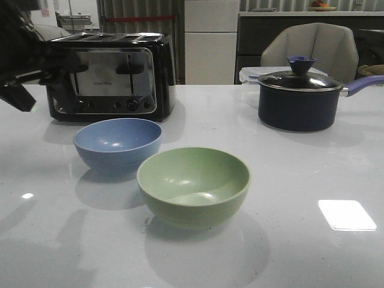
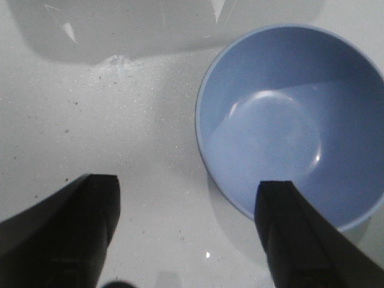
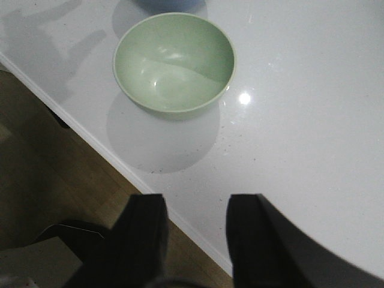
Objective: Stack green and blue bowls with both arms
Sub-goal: 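Lower the left gripper into the light blue bowl and grip its rim, then lift the blue bowl and lower it into the green bowl, then open the left gripper and raise it away from the bowls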
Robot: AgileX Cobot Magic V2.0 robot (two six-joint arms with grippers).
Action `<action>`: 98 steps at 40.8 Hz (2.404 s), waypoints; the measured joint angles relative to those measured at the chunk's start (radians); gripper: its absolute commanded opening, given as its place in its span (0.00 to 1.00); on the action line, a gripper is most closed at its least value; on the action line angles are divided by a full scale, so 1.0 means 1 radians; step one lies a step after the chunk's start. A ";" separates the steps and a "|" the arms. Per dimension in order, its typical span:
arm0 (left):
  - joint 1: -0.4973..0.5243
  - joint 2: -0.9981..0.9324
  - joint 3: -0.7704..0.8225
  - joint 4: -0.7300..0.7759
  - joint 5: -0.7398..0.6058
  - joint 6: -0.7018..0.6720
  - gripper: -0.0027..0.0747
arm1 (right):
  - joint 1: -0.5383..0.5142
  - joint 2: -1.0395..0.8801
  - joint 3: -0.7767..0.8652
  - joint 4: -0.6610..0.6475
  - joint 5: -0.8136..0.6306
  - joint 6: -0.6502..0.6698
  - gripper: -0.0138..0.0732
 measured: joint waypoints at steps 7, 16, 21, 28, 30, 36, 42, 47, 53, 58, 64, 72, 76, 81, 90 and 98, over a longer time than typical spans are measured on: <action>0.000 0.127 -0.089 -0.025 -0.002 0.002 0.72 | 0.000 0.000 0.000 0.000 0.000 0.000 0.59; 0.000 0.250 -0.172 -0.036 -0.015 0.004 0.69 | 0.000 0.000 0.000 0.000 0.000 0.000 0.59; 0.000 0.284 -0.185 -0.036 -0.020 0.004 0.54 | 0.000 0.000 0.000 0.000 0.000 0.000 0.59; 0.000 0.290 -0.187 -0.036 -0.020 0.004 0.29 | 0.000 0.000 0.000 0.000 0.000 0.000 0.59; 0.000 0.290 -0.187 -0.036 -0.020 0.004 0.23 | 0.000 0.000 0.000 0.000 0.000 0.000 0.59; 0.000 0.290 -0.189 -0.037 -0.005 0.004 0.16 | 0.000 0.000 0.000 0.000 0.000 0.000 0.59; 0.000 0.255 -0.195 -0.038 0.048 0.004 0.15 | 0.000 0.000 0.000 0.000 0.000 0.000 0.59; -0.002 0.173 -0.195 -0.042 0.082 0.008 0.15 | 0.000 0.000 0.000 0.000 0.000 0.000 0.59; -0.033 0.056 -0.199 -0.048 0.122 0.034 0.15 | 0.000 0.000 0.000 0.000 0.000 0.000 0.59; -0.092 -0.009 -0.202 -0.060 0.161 0.056 0.15 | 0.000 0.000 0.000 0.000 0.000 0.000 0.59; -0.187 -0.030 -0.197 -0.068 0.200 0.061 0.15 | 0.000 0.000 0.000 0.000 0.000 0.000 0.59; -0.301 -0.030 -0.145 -0.074 0.167 0.062 0.15 | 0.000 0.000 0.000 0.000 0.000 0.000 0.59; -0.328 -0.022 -0.127 -0.076 0.135 0.063 0.15 | 0.000 0.000 0.000 0.000 0.000 0.000 0.59; -0.332 0.017 -0.124 -0.076 0.106 0.063 0.15 | 0.000 0.000 0.000 0.000 0.000 0.000 0.59; -0.332 0.108 -0.122 -0.085 0.070 0.063 0.15 | 0.000 0.000 0.000 0.000 0.000 0.000 0.59; -0.332 0.162 -0.122 -0.093 0.047 0.063 0.21 | 0.000 0.000 0.000 0.000 0.000 0.000 0.59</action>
